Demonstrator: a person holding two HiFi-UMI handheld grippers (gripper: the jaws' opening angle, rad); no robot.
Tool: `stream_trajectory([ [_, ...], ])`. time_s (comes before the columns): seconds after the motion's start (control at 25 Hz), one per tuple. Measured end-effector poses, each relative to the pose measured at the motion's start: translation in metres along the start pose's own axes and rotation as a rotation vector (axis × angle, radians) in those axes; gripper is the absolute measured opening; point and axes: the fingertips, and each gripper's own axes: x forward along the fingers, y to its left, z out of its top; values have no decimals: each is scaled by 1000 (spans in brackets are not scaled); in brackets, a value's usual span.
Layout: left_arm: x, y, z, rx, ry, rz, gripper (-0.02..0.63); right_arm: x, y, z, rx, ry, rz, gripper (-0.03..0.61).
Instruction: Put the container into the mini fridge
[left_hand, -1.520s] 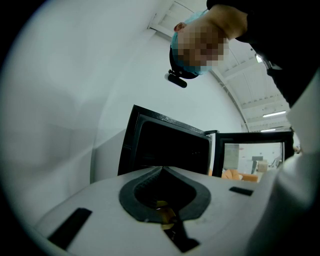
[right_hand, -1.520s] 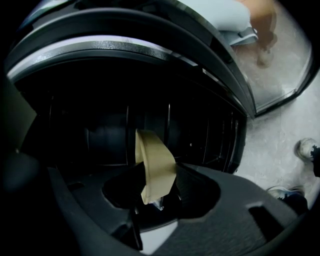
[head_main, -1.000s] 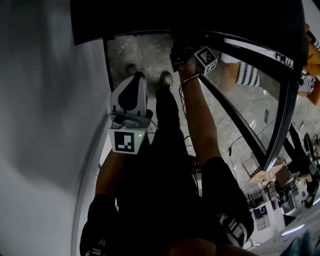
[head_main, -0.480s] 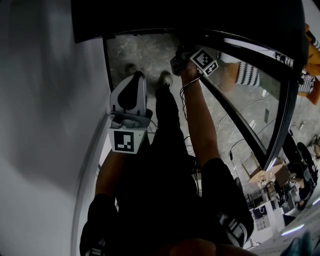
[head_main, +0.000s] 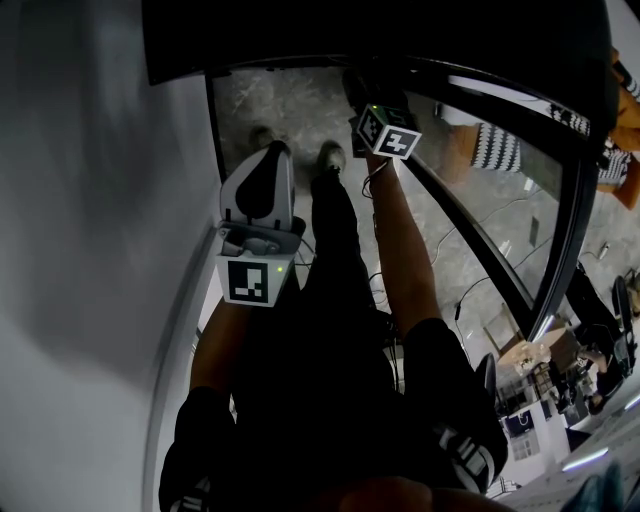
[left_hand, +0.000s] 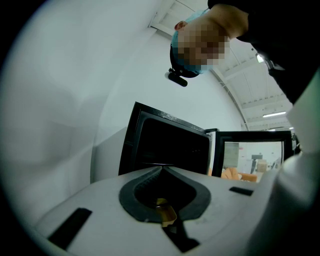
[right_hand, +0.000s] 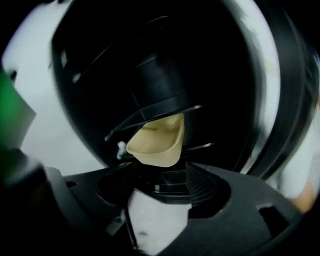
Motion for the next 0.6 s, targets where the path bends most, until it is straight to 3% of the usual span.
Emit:
stream_trajectory([
  [0.08, 0, 1, -1, -3, 1, 3, 5, 1, 0, -3, -134, 30, -49, 293],
  [0.16, -1, 1, -1, -6, 1, 6, 5, 2, 5, -1, -204, 44, -69, 276],
  [0.6, -3, 6, -6, -11, 9, 14, 5, 13, 4, 11, -219, 39, -113, 218],
])
